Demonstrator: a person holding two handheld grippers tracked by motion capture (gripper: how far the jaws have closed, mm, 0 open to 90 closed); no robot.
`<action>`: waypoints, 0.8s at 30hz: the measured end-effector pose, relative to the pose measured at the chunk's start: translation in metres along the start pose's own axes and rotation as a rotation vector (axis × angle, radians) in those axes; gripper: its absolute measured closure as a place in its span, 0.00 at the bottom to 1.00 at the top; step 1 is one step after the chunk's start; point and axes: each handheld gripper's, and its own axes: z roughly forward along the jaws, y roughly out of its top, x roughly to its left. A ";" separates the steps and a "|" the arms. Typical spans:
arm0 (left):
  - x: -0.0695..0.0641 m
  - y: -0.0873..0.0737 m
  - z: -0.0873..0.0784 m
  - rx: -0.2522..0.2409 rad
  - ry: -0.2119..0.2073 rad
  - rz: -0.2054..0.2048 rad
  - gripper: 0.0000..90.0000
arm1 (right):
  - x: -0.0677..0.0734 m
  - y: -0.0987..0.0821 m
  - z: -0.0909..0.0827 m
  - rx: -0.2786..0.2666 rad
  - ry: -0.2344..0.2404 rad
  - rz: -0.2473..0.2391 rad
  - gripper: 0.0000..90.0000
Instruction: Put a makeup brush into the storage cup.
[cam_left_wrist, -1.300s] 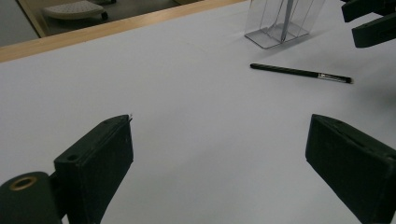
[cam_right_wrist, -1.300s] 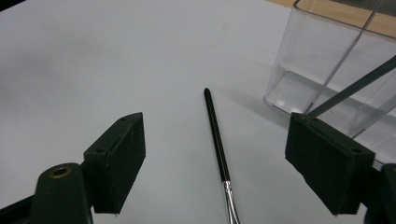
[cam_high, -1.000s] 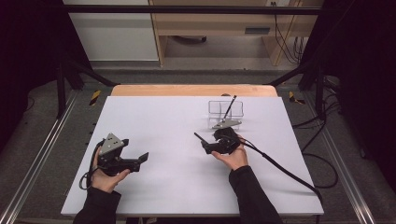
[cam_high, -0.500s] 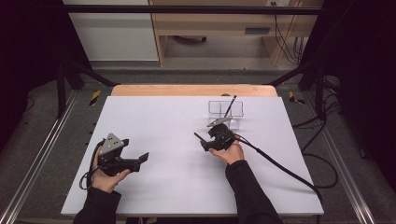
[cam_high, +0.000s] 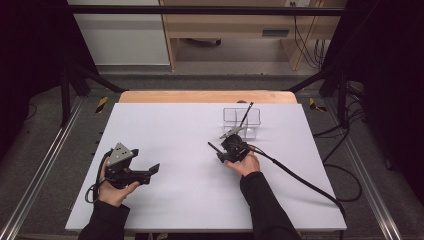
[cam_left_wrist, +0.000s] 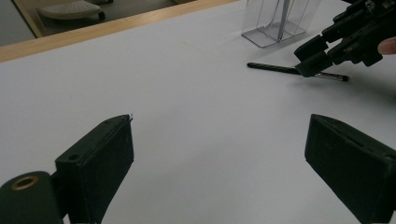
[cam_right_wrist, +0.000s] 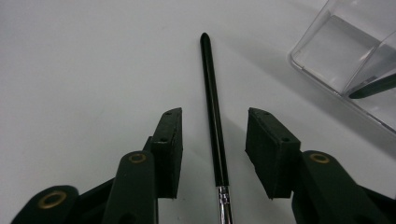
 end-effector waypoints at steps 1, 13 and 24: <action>0.000 0.000 0.000 0.000 0.000 0.000 0.08 | 0.000 0.000 0.000 0.005 0.001 0.004 0.66; 0.000 0.000 0.000 0.000 -0.001 0.000 0.08 | -0.001 -0.001 0.003 0.035 -0.006 0.005 0.80; 0.000 0.000 0.000 -0.002 -0.002 -0.001 0.08 | -0.001 -0.002 0.006 0.050 0.003 0.014 0.87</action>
